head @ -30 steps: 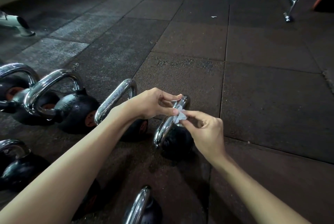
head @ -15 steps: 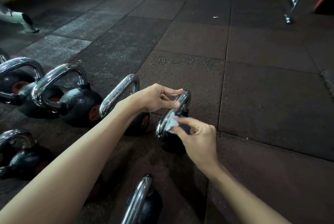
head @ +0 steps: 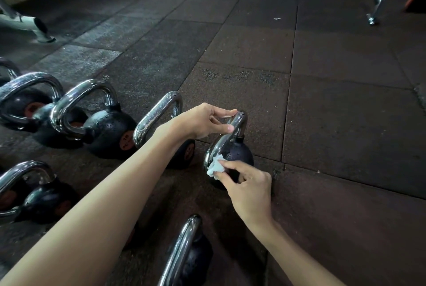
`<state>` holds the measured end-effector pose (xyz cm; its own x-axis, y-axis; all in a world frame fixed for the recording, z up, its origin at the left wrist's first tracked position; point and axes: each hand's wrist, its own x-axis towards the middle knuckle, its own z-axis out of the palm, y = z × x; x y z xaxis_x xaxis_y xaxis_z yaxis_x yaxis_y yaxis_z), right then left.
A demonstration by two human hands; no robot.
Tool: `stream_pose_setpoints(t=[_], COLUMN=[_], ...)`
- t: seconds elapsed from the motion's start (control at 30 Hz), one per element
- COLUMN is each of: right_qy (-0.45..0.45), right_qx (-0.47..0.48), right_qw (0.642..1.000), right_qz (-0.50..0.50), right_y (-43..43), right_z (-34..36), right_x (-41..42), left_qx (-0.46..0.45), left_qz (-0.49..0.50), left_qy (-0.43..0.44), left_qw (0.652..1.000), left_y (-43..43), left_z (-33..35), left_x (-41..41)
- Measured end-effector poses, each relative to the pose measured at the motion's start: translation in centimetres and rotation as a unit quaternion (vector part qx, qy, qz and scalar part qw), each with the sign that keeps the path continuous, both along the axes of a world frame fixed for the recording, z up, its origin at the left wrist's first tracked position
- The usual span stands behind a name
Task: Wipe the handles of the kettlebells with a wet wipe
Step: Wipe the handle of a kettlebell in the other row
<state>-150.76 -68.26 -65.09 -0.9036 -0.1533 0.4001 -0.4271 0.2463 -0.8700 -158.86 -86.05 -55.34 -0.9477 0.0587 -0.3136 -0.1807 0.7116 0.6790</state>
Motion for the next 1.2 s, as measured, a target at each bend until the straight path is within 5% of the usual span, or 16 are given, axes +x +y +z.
stream_pose_setpoints(t=[0.37,0.63,0.73,0.83,0.93,1.2], right_qy=[0.055,-0.027,-0.147,-0.197,-0.165,-0.032], right_qx=[0.042,0.076,-0.009,-0.131,-0.160,-0.035], right_qw=[0.997,0.996,0.989,0.972,0.973,0.999], right_qz=[-0.024,-0.022,-0.021,-0.003,0.030,0.012], right_y=[0.2,1.0,2.1,3.0,3.0,0.1], right_z=[-2.3,-2.4,-0.2,3.0,5.6,7.3], right_x=[0.1,-0.9,-1.3,-1.8,-2.4,-6.3], left_qx=[0.007,-0.008,-0.084,-0.002,0.031,0.137], left_qz=[0.010,0.010,-0.018,-0.029,-0.049,0.075], left_qy=[0.000,0.057,0.175,0.209,0.170,0.137], left_qw=[1.000,0.998,0.981,0.977,0.984,0.978], left_y=[-0.1,0.0,0.2,0.5,0.2,0.1], left_z=[-0.3,-0.6,-0.3,1.1,2.1,2.2], left_x=[0.1,0.9,2.4,4.7,6.0,6.6])
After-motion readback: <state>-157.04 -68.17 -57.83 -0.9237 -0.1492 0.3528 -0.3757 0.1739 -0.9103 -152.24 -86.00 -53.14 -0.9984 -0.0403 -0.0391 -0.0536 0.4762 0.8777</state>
